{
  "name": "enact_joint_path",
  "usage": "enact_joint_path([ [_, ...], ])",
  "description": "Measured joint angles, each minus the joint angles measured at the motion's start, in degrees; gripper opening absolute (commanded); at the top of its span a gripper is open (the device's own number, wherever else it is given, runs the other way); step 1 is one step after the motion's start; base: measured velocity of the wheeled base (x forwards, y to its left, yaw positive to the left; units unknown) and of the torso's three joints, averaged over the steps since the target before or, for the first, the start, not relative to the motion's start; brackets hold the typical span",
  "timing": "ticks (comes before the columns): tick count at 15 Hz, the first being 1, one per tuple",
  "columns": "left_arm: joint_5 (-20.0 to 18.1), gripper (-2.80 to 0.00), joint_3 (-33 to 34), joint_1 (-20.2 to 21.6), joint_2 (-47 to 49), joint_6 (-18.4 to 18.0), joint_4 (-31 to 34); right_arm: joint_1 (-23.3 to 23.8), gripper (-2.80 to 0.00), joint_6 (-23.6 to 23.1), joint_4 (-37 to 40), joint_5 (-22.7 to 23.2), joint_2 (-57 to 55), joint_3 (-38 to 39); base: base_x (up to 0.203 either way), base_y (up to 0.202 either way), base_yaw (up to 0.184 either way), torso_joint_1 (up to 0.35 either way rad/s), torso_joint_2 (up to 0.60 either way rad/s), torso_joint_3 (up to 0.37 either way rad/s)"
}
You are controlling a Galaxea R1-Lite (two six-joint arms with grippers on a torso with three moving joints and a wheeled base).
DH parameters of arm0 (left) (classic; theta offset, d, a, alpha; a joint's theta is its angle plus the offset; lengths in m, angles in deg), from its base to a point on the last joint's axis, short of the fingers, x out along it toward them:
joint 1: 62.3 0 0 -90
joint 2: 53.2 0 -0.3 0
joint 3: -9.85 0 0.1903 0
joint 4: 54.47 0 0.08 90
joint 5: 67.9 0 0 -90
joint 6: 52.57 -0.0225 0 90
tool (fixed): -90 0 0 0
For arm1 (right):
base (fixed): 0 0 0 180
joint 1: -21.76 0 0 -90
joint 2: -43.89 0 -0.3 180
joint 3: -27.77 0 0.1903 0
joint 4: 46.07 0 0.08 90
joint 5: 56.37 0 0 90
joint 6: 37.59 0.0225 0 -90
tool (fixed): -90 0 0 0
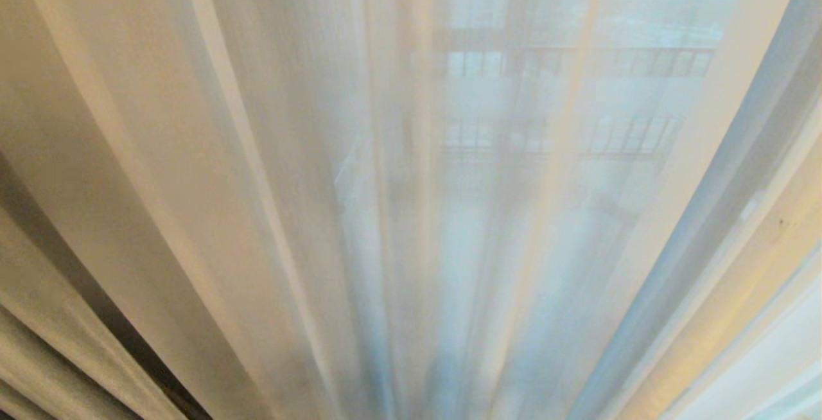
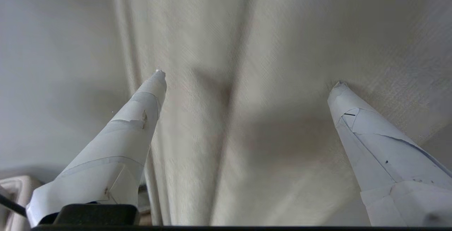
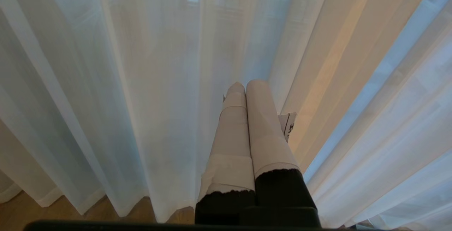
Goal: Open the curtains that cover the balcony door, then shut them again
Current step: Close the outer curtains on both sides
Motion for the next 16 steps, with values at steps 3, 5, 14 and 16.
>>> enact_joint_path([
  [3,-4.78,0.0,0.0,-0.33,-0.02,1.81,0.54,0.0,-2.8,0.0,0.0,0.0,0.0,0.0,0.0,0.0,0.0,0.0,0.0,0.0],
  [5,-5.51,0.0,0.0,-0.48,-0.05,1.91,0.62,0.0,-2.8,0.0,0.0,0.0,0.0,0.0,0.0,0.0,0.0,0.0,0.0,0.0],
  [14,-5.64,-2.8,-0.02,-0.3,-0.13,1.9,0.54,0.0,-2.8,0.0,0.02,-0.05,0.0,0.0,0.0,0.0,0.0,0.0,0.0,0.0],
  [16,-5.85,-2.8,-0.02,-0.26,-0.25,2.01,0.63,0.0,-2.8,0.0,0.0,-0.05,0.0,0.0,0.0,0.0,0.0,0.0,0.0,0.0],
])
